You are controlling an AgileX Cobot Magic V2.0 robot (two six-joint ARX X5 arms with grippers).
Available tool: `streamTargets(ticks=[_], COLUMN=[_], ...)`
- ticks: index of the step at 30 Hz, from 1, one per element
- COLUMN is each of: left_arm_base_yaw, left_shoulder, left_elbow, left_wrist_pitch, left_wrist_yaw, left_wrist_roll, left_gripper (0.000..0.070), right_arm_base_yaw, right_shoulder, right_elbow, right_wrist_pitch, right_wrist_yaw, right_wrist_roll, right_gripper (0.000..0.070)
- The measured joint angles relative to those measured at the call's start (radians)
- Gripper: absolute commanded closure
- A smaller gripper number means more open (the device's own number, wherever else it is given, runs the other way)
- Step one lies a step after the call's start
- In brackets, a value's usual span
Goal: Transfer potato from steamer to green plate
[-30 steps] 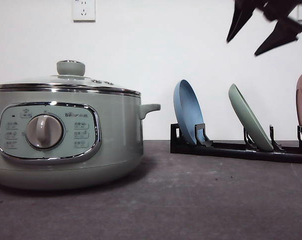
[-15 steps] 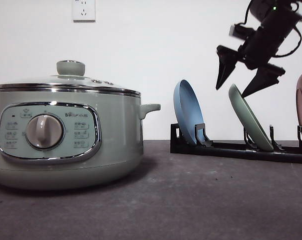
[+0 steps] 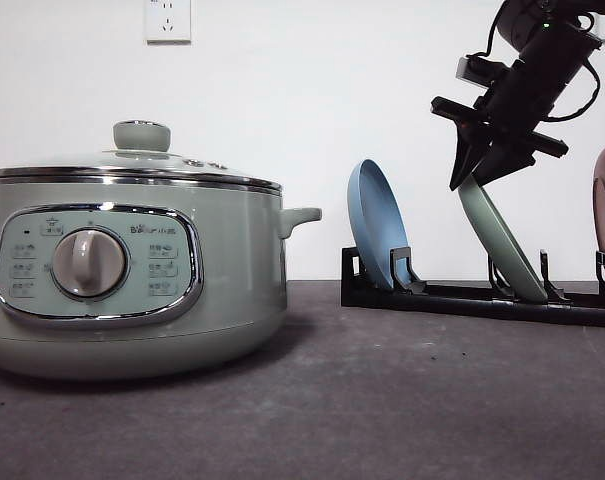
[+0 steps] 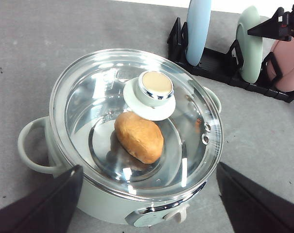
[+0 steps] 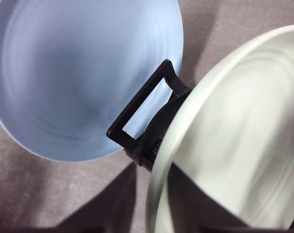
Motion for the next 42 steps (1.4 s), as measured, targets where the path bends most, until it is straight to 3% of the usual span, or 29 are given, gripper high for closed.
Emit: streamTargets(ticks=[13, 24, 32, 42], left_arm_base_yaw=[0.0, 0.0, 0.0, 0.0], left_shoulder=[0.0, 0.0, 0.0, 0.0], left_elbow=[0.0, 0.0, 0.0, 0.0], left_wrist_pitch=[0.0, 0.0, 0.0, 0.0], left_wrist_yaw=[0.0, 0.0, 0.0, 0.0], left_wrist_roll=[0.0, 0.0, 0.0, 0.0], left_gripper=[0.014, 0.014, 0.014, 0.014], right_arm_base_yaw=[0.0, 0.026, 0.114, 0.311], right_shoulder=[-0.027, -0.247, -0.384, -0.508], right_elbow=[0.0, 0.001, 0.001, -0.007], right_wrist_pitch=[-0.003, -0.028, -0.229, -0.537], right_wrist_yaw=[-0.002, -0.006, 0.009, 0.212], right_wrist_roll=[0.048, 0.046, -0.024, -0.154], right_gripper=[0.0693, 0.0693, 0.0694, 0.0696])
